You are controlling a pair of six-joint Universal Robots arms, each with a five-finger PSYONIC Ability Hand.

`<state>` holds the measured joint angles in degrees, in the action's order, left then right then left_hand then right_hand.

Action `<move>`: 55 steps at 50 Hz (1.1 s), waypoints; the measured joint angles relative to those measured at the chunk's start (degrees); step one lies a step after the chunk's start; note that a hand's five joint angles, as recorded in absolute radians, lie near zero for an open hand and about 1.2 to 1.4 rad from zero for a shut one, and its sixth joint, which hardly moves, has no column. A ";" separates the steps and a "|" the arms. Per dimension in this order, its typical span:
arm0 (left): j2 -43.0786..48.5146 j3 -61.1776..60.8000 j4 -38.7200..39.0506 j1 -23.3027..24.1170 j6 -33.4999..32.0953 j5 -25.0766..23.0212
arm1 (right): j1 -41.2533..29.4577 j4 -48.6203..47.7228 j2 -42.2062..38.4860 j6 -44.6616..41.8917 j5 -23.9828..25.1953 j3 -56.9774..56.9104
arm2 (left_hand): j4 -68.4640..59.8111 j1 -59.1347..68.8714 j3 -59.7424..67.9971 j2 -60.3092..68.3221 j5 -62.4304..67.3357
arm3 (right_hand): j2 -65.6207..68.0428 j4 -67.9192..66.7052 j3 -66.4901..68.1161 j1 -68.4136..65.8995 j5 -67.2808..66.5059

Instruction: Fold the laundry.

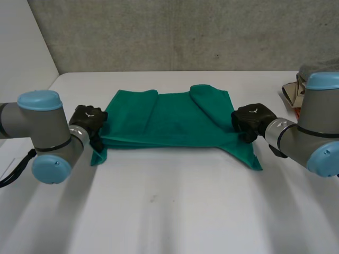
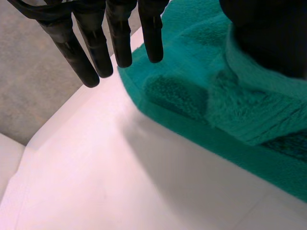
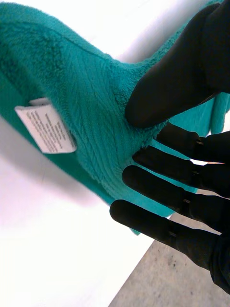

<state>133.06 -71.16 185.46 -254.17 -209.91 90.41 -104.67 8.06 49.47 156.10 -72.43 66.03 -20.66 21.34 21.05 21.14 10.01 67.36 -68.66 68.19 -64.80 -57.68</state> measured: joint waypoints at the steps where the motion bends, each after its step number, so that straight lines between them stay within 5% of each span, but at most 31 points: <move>1: -0.32 -0.26 0.01 -0.11 0.09 0.14 | 0.15 0.02 0.10 -0.18 -0.27 -0.03 | 0.18 -0.18 -0.17 -0.18 -0.18 | 0.00 0.00 0.00 0.00 0.00; 10: -5.49 -4.05 0.16 -0.34 0.12 0.14 | 2.09 0.66 1.51 -1.30 -1.97 -0.11 | -5.15 5.96 4.85 5.57 5.78 | 0.00 0.00 0.00 0.00 0.00; 12: -7.32 -5.20 0.09 -0.26 -0.05 -0.33 | 2.38 1.12 1.78 -1.40 -1.86 -0.11 | -32.34 36.28 31.76 32.90 32.19 | 0.00 0.00 0.00 0.00 -0.02; 14: -8.57 -5.96 0.01 -0.20 -0.27 -0.81 | 2.50 1.52 1.82 -1.51 -1.63 -0.19 | -43.31 45.81 42.64 42.90 43.11 | 0.00 0.00 0.00 0.00 0.00; 24: -12.52 -8.48 -2.47 0.21 -3.08 -4.05 | 2.62 2.74 -0.66 -2.53 -1.30 -2.44 | -47.76 46.24 46.99 47.26 46.46 | -5.24 5.99 -5.77 2.41 5.21; 26: -12.95 -8.59 -3.59 0.34 -3.48 -4.45 | 2.51 3.69 -1.09 -3.00 -1.65 -3.31 | -47.76 46.24 47.00 47.26 46.46 | -27.16 26.22 -27.03 23.96 25.95; 34: -14.59 -8.45 -6.79 0.72 -3.60 -5.34 | 2.80 8.08 3.74 -0.25 -4.48 -3.56 | -47.79 46.24 47.05 47.26 46.46 | -45.17 47.53 -46.10 42.99 47.77; 44: -16.67 -6.79 -7.93 1.41 -2.42 -5.70 | 6.08 10.79 16.02 11.32 -5.56 8.33 | -47.80 46.24 47.06 47.26 46.46 | -45.52 48.26 -48.05 43.77 48.93; 55: -18.57 -4.01 -10.45 2.92 0.09 -5.68 | 7.30 3.30 15.88 23.70 -7.40 23.22 | -47.80 46.24 47.06 47.26 46.46 | -45.71 48.27 -48.32 43.80 49.50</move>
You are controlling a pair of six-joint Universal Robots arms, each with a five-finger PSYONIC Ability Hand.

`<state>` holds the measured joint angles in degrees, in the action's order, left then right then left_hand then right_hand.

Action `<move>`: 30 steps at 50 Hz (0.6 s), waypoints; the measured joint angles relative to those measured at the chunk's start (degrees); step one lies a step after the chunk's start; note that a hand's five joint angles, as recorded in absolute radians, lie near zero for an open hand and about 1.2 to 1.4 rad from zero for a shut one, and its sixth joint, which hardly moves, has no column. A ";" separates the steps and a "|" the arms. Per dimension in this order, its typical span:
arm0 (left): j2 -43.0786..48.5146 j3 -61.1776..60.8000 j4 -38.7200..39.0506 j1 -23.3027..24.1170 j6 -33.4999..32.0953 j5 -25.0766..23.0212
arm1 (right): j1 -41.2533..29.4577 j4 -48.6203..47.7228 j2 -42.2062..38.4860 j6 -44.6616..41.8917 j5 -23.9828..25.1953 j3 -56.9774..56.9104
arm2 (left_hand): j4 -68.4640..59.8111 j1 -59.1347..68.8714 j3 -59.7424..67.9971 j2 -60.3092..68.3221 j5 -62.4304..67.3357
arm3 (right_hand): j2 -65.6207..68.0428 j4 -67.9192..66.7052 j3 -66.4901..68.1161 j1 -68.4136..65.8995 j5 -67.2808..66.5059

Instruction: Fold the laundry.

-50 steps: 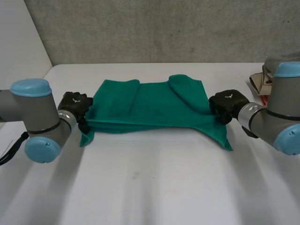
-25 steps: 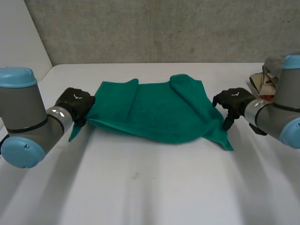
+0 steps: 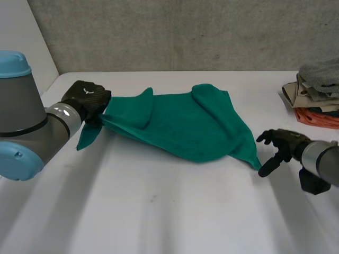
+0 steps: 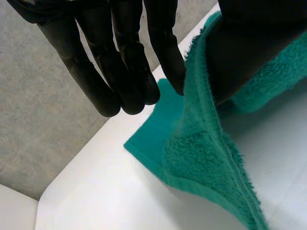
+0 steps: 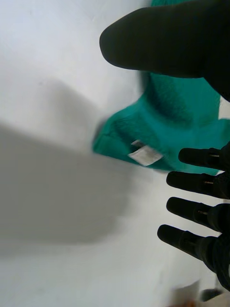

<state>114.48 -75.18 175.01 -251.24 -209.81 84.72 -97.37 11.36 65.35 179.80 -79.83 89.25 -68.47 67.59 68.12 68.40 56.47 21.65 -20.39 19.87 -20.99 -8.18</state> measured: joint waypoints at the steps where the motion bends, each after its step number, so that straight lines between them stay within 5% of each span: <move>1: -0.05 0.13 -0.10 0.05 0.12 0.00 | -0.05 -1.05 -0.38 0.84 -0.48 0.40 | 0.00 0.00 0.00 0.00 0.00 | -0.21 0.00 -0.18 0.07 0.16; 13: -0.49 0.89 -0.41 0.09 1.17 0.07 | -3.08 -10.55 -8.04 8.27 -10.23 -1.98 | 0.00 0.00 0.00 0.00 0.00 | -4.81 3.28 -3.37 3.65 2.91; 30: -0.84 1.02 -0.37 -0.28 2.50 0.27 | -7.65 -10.13 -12.11 8.30 -11.76 -6.96 | -0.01 0.00 0.00 0.00 0.00 | -4.66 3.13 -3.21 3.46 0.90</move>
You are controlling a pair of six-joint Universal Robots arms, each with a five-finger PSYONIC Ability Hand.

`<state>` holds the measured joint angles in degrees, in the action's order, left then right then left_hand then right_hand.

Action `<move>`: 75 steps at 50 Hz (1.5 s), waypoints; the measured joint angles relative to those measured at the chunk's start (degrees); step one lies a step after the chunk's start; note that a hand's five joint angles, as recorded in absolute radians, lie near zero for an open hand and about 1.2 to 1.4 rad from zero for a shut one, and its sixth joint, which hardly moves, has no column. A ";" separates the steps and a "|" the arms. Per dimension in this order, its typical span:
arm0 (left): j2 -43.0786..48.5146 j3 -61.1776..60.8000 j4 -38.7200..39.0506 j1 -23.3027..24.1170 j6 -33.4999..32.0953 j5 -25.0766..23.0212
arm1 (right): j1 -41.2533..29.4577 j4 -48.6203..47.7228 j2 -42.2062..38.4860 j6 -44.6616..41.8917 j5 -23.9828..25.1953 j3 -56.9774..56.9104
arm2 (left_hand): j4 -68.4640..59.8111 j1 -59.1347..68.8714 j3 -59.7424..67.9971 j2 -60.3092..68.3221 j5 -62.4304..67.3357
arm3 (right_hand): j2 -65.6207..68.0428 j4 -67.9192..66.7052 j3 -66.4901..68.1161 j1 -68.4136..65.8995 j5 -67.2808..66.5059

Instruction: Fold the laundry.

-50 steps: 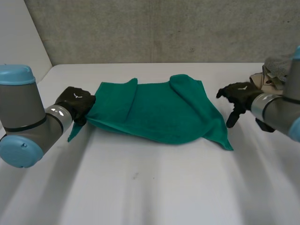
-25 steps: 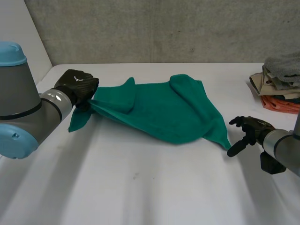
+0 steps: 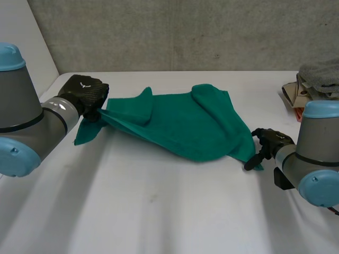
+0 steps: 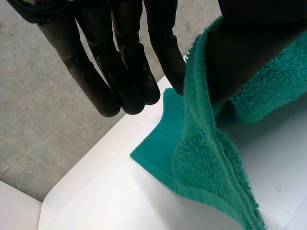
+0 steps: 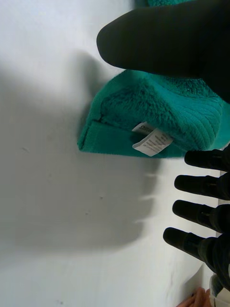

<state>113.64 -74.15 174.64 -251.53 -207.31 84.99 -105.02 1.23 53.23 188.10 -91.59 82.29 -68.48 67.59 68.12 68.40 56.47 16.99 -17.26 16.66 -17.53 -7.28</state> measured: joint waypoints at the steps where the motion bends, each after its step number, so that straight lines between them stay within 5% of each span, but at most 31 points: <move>1: 0.00 -0.01 0.00 0.00 0.00 0.00 | -0.05 -0.03 0.03 0.06 -0.01 0.01 | 0.00 0.00 0.00 0.00 0.00 | 0.00 0.00 0.00 0.00 -0.09; 7: -0.01 -0.13 0.00 0.08 0.01 0.14 | -0.08 -0.45 -0.75 0.08 -0.04 -0.20 | 0.00 0.00 0.00 0.00 0.00 | 7.45 -7.31 8.13 -7.26 -7.96; 9: 0.00 -0.14 -0.01 0.07 0.03 0.19 | -0.06 -0.58 -1.04 0.04 -0.04 -0.35 | 0.00 0.00 0.00 0.00 0.00 | 17.54 -17.13 18.01 -17.31 -16.70; 10: -0.01 -0.16 -0.04 0.05 0.07 0.37 | -0.01 -0.96 -1.66 -0.09 -0.06 -0.85 | 0.00 0.00 0.00 0.00 0.00 | 37.25 -34.68 35.80 -35.92 -35.09; 13: -0.17 -0.22 -0.36 -0.14 0.15 0.89 | 0.31 -1.81 -1.91 -0.41 0.06 -1.66 | 0.00 0.00 0.00 0.00 0.00 | 50.28 -49.40 49.94 -46.63 -48.80; 18: -1.10 -0.35 -1.86 -0.67 -0.08 1.73 | 1.22 -3.07 0.63 -1.97 1.06 -2.36 | 0.00 0.00 0.00 0.00 0.00 | 50.55 -51.11 51.15 -46.63 -49.81; 24: -7.90 -0.06 -7.67 -2.47 -2.68 1.76 | 5.01 -2.40 14.63 -11.31 7.80 -2.20 | 0.00 0.00 0.00 0.00 0.00 | 50.55 -51.13 51.23 -46.63 -49.88; 29: -17.66 3.21 -11.62 -3.54 -4.51 -1.25 | 11.21 6.02 28.37 -21.37 18.07 -4.23 | -0.02 0.00 0.09 0.15 0.00 | 50.55 -51.18 51.27 -46.63 -50.13; 34: -22.69 8.16 -13.79 -3.76 -3.62 -3.50 | 13.73 14.38 32.31 -24.11 21.21 -10.15 | -0.02 0.00 0.09 0.15 0.00 | 50.56 -51.34 51.42 -46.63 -50.13; 43: -15.19 15.97 -19.27 -3.93 -2.93 -3.66 | 13.80 26.11 24.07 -27.99 21.17 -27.79 | -0.02 0.00 0.09 0.15 0.00 | 50.56 -51.35 51.51 -46.63 -50.36; 52: 4.68 26.11 -19.97 -3.52 -8.71 -3.42 | 9.73 31.74 4.90 -37.19 16.28 -39.44 | -0.03 0.00 0.09 0.16 0.00 | 50.56 -51.37 51.52 -46.63 -50.36; 58: 12.92 40.74 -14.36 -2.95 -7.68 -3.23 | 6.79 24.09 -4.03 -34.98 10.78 -51.26 | -0.04 0.00 0.12 0.18 0.00 | 50.57 -51.40 51.55 -46.63 -50.36; 63: 12.33 49.54 -3.64 -2.61 0.83 -1.31 | 5.07 9.23 -4.21 -28.78 6.97 -60.15 | -0.04 0.00 0.12 0.18 0.00 | 50.60 -51.41 51.55 -46.63 -50.36; 68: 8.38 47.69 5.66 -2.60 7.70 -0.14 | 4.66 -2.88 -0.14 -25.30 5.81 -60.05 | -0.04 0.00 0.12 0.19 0.00 | 50.59 -51.40 51.55 -46.63 -50.64; 75: 5.42 36.31 9.11 -3.57 8.55 -1.86 | 4.88 -2.14 4.20 -24.95 8.84 -52.29 | -0.04 0.00 0.12 0.19 0.00 | 50.60 -51.40 51.55 -46.63 -50.81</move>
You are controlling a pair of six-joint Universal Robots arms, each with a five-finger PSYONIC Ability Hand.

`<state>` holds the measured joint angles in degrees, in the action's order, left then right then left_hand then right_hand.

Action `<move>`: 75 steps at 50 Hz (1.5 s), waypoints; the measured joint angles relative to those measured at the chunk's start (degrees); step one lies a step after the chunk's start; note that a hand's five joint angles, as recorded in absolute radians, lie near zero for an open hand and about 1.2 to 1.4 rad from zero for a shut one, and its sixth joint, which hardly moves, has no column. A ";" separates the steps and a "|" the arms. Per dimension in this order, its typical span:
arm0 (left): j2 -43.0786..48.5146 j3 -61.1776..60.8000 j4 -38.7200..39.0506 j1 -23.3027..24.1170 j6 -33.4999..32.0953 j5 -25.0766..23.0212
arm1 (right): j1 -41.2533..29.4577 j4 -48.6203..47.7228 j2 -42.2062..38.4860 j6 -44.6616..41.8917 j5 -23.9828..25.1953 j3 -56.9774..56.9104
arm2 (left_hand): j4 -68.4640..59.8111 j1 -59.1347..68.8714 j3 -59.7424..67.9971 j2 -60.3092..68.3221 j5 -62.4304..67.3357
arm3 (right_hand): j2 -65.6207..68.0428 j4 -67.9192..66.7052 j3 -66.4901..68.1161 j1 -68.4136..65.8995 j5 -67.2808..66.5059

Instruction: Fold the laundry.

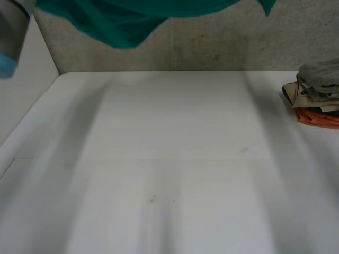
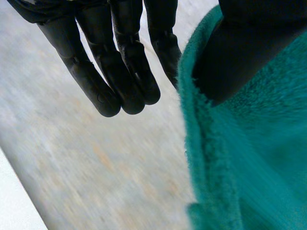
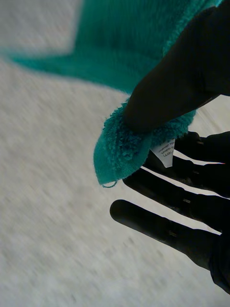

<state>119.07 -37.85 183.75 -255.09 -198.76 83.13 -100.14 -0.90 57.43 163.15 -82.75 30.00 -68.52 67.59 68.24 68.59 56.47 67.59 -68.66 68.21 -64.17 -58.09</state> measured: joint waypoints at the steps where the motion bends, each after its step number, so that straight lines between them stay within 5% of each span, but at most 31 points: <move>1: -0.08 -2.32 0.02 -0.17 -0.42 -0.42 | -0.01 1.44 0.28 -0.13 0.51 1.54 | 0.00 0.00 0.00 0.00 0.00 | 0.00 0.00 0.00 0.00 0.00; 10: 2.67 -19.24 -0.14 -1.51 -5.13 -2.94 | 0.18 12.62 -0.70 -2.48 4.20 16.70 | 0.00 0.00 0.00 0.00 0.00 | 0.00 0.00 0.00 0.00 0.09; 20: 12.02 -29.95 0.63 -3.55 -11.46 -3.42 | 1.46 14.14 -5.66 -7.96 6.55 33.74 | 5.41 -4.67 -5.10 -5.77 -3.17 | 0.00 0.00 0.00 0.00 0.00; 24: 14.86 -31.62 0.89 -4.27 -15.55 -3.57 | 2.31 13.81 -6.49 -9.77 6.64 37.72 | 26.50 -26.90 -25.84 -26.74 -24.36 | 0.00 0.00 0.00 0.00 0.00; 33: 14.13 -33.20 0.81 -6.05 -21.18 -3.25 | 3.12 13.69 -3.90 -10.17 6.57 40.66 | 33.84 -32.54 -33.29 -33.71 -32.31 | 0.00 -0.01 0.00 0.00 0.00; 38: 12.37 -34.66 0.40 -6.79 -22.14 -2.80 | 3.31 13.74 -2.83 -10.36 6.49 41.14 | 30.47 -28.70 -30.18 -30.62 -28.71 | 0.00 0.00 0.00 0.00 0.00; 43: 9.18 -37.63 0.11 -7.28 -23.38 -3.39 | 3.46 14.00 -2.34 -11.43 6.44 41.39 | 2.25 -0.42 -1.93 -1.94 -0.92 | 0.00 -0.01 0.00 0.00 0.00; 52: 1.06 -44.12 -2.11 -6.55 -23.77 -5.09 | 3.59 16.19 -2.02 -17.05 6.26 41.10 | 0.07 -0.42 -0.11 -0.08 0.28 | 0.00 0.00 0.00 0.00 0.00; 62: -10.61 -52.46 -13.20 -5.86 -24.48 -6.37 | 6.58 29.33 1.55 -38.24 6.54 41.26 | 0.05 -0.42 -0.10 -0.08 0.28 | -1.38 2.42 -1.98 0.00 1.57; 75: -5.74 -46.19 -12.20 -6.21 -19.80 -4.90 | 7.20 21.59 -1.04 -23.14 9.49 43.89 | 0.05 -0.42 -0.10 -0.08 0.28 | -20.75 21.43 -20.96 17.00 21.48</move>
<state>113.32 -84.04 171.55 -261.30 -218.56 78.22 -92.93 20.69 56.40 140.01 -73.27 73.89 -68.47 67.17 68.14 68.51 56.75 46.84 -47.23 47.25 -47.17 -36.61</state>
